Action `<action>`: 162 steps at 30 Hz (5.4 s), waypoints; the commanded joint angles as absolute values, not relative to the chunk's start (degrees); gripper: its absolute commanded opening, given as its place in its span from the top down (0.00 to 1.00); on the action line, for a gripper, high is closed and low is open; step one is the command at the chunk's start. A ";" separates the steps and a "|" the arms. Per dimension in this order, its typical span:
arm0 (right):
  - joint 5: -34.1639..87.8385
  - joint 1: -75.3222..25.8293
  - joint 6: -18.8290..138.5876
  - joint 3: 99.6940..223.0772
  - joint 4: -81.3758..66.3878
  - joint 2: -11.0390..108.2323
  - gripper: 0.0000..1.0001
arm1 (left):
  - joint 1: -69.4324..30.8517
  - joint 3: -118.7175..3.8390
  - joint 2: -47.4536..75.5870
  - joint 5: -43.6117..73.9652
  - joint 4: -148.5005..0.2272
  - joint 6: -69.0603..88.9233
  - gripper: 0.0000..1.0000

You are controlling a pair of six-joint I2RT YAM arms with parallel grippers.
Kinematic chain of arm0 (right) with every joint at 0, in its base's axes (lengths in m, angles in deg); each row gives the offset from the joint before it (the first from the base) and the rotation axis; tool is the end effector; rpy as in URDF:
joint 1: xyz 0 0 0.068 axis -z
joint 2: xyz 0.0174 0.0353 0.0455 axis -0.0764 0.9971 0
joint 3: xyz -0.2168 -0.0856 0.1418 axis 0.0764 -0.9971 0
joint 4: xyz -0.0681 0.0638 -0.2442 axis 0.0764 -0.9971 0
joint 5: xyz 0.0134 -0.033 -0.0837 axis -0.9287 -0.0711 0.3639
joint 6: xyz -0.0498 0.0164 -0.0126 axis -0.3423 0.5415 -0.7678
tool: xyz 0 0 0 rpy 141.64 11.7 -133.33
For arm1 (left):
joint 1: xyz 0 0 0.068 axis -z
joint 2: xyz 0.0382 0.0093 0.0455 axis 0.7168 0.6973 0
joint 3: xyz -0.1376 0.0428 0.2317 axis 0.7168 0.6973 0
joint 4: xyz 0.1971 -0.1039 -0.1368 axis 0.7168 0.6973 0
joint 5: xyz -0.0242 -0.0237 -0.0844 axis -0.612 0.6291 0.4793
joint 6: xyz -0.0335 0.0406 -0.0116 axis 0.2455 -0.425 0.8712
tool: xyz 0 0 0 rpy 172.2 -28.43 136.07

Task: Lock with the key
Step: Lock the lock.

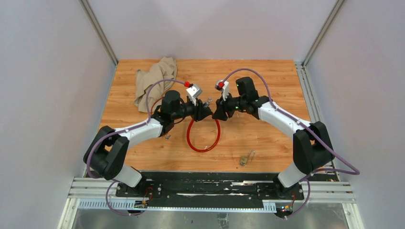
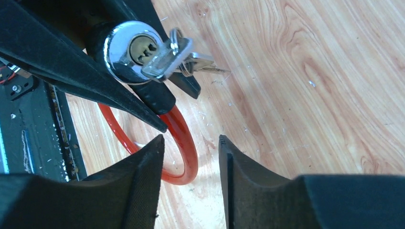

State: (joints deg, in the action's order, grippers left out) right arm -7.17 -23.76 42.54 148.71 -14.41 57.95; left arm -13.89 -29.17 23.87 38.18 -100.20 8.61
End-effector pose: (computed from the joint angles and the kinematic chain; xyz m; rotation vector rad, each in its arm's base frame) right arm 0.2971 0.1857 0.2601 -1.0973 1.8603 0.9653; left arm 0.2647 -0.1865 0.2363 0.7461 1.7291 -1.0046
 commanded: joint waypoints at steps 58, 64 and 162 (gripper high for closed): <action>-22.12 -18.33 72.36 168.11 -30.08 63.83 0.62 | -13.18 -31.02 21.98 42.95 -99.91 1.43 1.00; -22.38 -18.57 72.24 167.66 -30.08 64.41 0.66 | -13.18 -31.06 21.89 43.02 -99.89 1.48 1.00; -30.68 -14.08 2.74 166.76 -42.23 55.12 0.62 | -12.74 -32.27 22.42 57.93 -93.10 -2.59 1.00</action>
State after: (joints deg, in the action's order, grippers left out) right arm -31.08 -11.74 -2.62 164.80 -41.25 57.29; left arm -13.15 -31.62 23.59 56.85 -95.04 -1.75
